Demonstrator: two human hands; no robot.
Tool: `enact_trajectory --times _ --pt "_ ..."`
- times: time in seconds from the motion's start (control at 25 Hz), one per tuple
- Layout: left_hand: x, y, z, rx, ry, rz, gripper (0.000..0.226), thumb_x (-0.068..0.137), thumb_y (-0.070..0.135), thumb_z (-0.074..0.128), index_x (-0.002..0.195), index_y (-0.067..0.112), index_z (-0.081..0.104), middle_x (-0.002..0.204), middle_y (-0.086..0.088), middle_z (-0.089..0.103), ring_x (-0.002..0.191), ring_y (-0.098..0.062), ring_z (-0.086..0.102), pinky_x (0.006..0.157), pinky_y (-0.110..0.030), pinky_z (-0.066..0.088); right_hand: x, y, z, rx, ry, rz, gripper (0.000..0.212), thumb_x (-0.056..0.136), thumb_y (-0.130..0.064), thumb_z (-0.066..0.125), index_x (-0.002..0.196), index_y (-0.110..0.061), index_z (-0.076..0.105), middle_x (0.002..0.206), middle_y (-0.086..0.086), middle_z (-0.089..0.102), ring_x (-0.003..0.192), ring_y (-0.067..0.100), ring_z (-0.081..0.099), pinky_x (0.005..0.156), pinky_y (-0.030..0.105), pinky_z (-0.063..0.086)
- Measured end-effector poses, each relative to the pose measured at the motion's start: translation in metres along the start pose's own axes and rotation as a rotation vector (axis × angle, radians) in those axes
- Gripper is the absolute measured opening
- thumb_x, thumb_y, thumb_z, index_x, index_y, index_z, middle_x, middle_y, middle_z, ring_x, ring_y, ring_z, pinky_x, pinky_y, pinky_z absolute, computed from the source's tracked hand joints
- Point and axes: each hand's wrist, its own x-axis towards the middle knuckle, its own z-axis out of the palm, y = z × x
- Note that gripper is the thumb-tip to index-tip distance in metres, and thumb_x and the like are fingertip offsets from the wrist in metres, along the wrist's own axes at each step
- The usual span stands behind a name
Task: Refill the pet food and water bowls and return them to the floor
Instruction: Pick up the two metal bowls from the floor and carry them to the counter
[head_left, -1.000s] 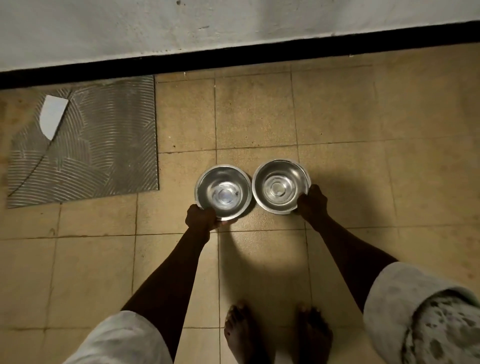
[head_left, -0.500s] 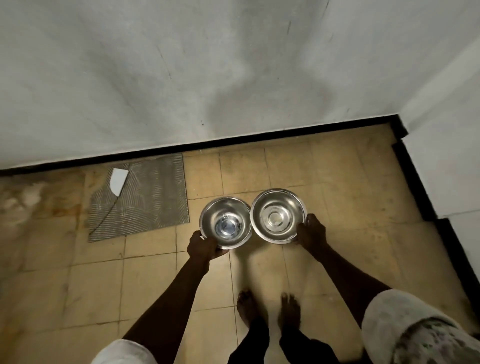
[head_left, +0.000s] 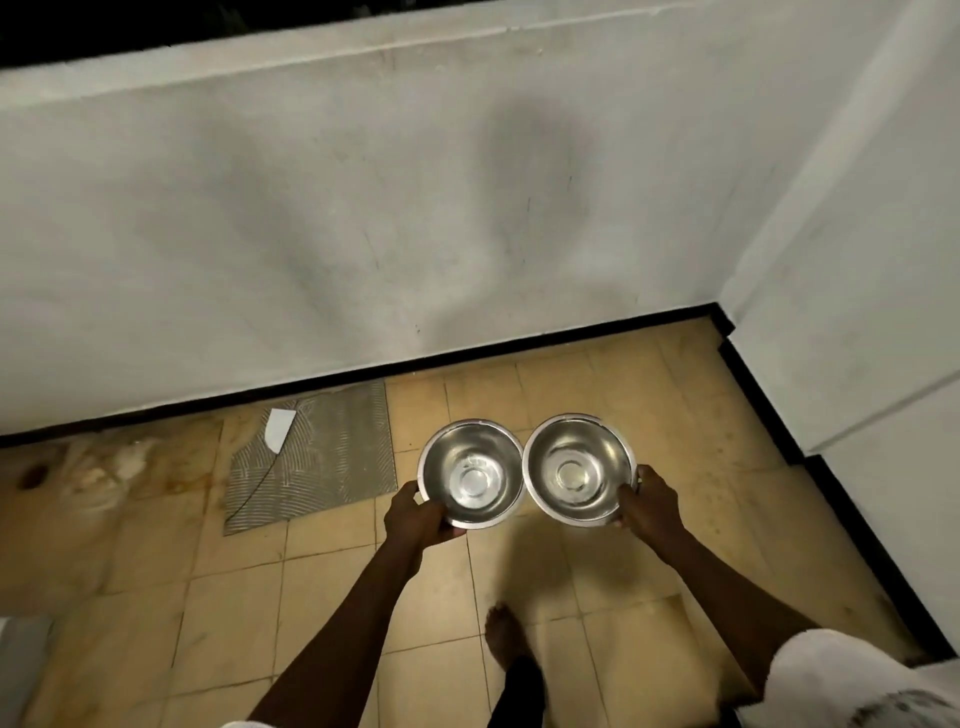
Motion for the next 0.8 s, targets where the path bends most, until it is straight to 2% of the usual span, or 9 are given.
enact_trajectory --times 0.2,0.36,0.48,0.64,0.8 --pt "-0.094 -0.033 -0.002 0.076 -0.046 0.087 0.053 0.082 -0.011 0.073 0.127 0.012 0.060 0.105 -0.024 0.074 0.082 -0.039 0.079 0.067 -0.047 0.067 -0.094 0.045 -0.054 -0.008 0.033 -0.019 0.014 0.094 -0.008 0.051 0.105 -0.005 0.058 0.080 0.015 0.074 0.050 0.026 0.073 0.050 0.024 0.052" --pt "-0.152 -0.058 0.002 0.146 -0.116 0.134 0.046 0.083 -0.012 0.071 0.122 0.011 0.060 0.103 -0.027 0.075 0.080 -0.040 0.078 0.068 -0.049 0.067 -0.171 0.082 -0.094 0.090 0.099 0.033 0.012 0.093 -0.007 0.052 0.102 -0.005 0.059 0.082 0.017 0.073 0.047 0.023 0.071 0.043 0.020 0.050" --pt "-0.184 -0.081 0.007 0.211 -0.215 0.149 0.042 0.082 -0.011 0.070 0.120 0.007 0.062 0.097 -0.027 0.077 0.081 -0.042 0.079 0.072 -0.052 0.067 -0.225 0.121 -0.115 0.137 0.156 0.072 0.011 0.093 -0.006 0.052 0.102 -0.004 0.059 0.084 0.019 0.072 0.045 0.021 0.070 0.039 0.018 0.048" --pt "-0.215 -0.108 0.020 0.298 -0.383 0.167 0.040 0.080 -0.013 0.066 0.118 0.001 0.065 0.098 -0.031 0.076 0.083 -0.044 0.077 0.072 -0.050 0.066 -0.297 0.178 -0.130 0.248 0.256 0.159 0.014 0.093 -0.005 0.053 0.105 -0.004 0.059 0.090 0.021 0.071 0.048 0.023 0.071 0.041 0.024 0.052" --pt "-0.247 -0.144 0.037 0.440 -0.553 0.183 0.044 0.081 -0.014 0.059 0.123 -0.001 0.063 0.105 -0.034 0.073 0.087 -0.047 0.076 0.069 -0.047 0.066 -0.382 0.235 -0.135 0.284 0.390 0.225 0.016 0.093 -0.006 0.050 0.107 -0.011 0.058 0.079 0.016 0.073 0.042 0.018 0.068 0.040 0.025 0.051"
